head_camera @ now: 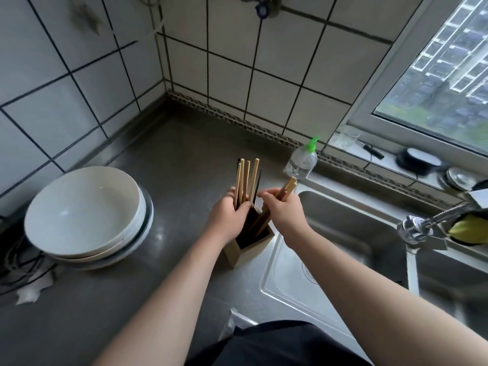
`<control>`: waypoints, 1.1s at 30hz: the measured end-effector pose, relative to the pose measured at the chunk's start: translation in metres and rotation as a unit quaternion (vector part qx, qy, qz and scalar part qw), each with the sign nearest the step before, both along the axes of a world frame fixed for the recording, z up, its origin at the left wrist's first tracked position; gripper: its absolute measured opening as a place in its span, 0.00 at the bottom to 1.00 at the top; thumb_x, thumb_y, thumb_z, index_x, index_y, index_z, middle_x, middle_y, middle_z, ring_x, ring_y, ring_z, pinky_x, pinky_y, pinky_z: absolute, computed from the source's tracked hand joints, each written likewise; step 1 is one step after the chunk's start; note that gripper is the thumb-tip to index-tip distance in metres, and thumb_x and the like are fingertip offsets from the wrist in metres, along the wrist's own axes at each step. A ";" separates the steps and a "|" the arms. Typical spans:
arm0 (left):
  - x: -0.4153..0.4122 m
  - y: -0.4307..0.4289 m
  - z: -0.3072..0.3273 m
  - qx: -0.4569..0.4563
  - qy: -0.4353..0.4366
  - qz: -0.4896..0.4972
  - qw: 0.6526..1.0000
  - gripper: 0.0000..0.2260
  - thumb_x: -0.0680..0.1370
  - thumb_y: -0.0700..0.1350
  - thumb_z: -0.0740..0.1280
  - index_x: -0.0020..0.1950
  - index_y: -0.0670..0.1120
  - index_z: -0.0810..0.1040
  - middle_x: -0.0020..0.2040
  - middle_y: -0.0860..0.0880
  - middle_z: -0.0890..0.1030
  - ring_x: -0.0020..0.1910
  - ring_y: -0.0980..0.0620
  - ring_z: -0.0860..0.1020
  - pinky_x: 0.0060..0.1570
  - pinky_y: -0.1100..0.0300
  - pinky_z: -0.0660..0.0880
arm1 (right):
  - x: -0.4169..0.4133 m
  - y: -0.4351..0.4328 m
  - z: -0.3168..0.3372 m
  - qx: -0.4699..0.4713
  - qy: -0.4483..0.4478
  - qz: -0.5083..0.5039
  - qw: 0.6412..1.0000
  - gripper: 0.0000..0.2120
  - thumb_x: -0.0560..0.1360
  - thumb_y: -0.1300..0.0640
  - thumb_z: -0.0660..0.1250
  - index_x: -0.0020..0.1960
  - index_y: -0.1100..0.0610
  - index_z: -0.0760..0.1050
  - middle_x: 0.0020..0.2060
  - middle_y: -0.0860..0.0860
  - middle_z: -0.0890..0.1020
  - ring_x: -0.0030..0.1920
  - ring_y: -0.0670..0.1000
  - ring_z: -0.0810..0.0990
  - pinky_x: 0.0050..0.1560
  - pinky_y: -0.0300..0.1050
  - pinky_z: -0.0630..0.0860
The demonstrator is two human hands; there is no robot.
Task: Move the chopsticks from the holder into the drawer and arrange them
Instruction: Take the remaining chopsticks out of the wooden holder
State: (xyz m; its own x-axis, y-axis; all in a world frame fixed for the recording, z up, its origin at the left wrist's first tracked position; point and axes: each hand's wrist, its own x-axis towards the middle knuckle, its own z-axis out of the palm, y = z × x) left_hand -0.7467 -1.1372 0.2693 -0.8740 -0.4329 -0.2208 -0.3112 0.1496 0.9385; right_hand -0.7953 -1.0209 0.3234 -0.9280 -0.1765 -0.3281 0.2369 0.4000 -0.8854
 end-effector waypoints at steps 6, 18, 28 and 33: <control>-0.002 0.000 0.011 -0.030 -0.045 -0.041 0.998 0.17 0.76 0.52 0.71 0.62 0.51 0.74 0.52 0.51 0.79 0.51 0.52 0.78 0.47 0.61 0.72 | 0.012 0.009 0.005 -0.049 -0.001 -0.035 0.998 0.14 0.79 0.53 0.61 0.42 0.59 0.80 0.32 0.53 0.76 0.36 0.50 0.76 0.41 0.45 0.73; -0.014 0.005 0.016 -0.113 -0.079 -0.022 0.990 0.10 0.77 0.61 0.64 0.48 0.56 0.78 0.42 0.54 0.79 0.43 0.53 0.79 0.46 0.54 0.78 | 0.016 0.025 0.037 -0.252 0.019 -0.135 0.958 0.17 0.82 0.57 0.57 0.40 0.63 0.77 0.33 0.57 0.82 0.38 0.54 0.83 0.48 0.46 0.82; -0.002 0.017 0.039 0.005 0.041 0.039 0.998 0.10 0.81 0.50 0.63 0.46 0.51 0.82 0.41 0.51 0.84 0.42 0.48 0.83 0.43 0.57 0.77 | 0.017 0.058 0.076 -0.357 0.047 -0.191 0.913 0.16 0.82 0.57 0.56 0.47 0.65 0.77 0.39 0.60 0.84 0.45 0.59 0.85 0.57 0.58 0.79; 0.000 0.020 0.069 -0.037 0.109 0.058 0.992 0.10 0.83 0.48 0.61 0.49 0.49 0.81 0.47 0.57 0.85 0.45 0.64 0.82 0.39 0.75 0.74 | 0.018 0.079 0.098 -0.402 0.082 -0.205 0.889 0.16 0.82 0.57 0.57 0.43 0.63 0.78 0.37 0.58 0.85 0.44 0.59 0.85 0.56 0.58 0.79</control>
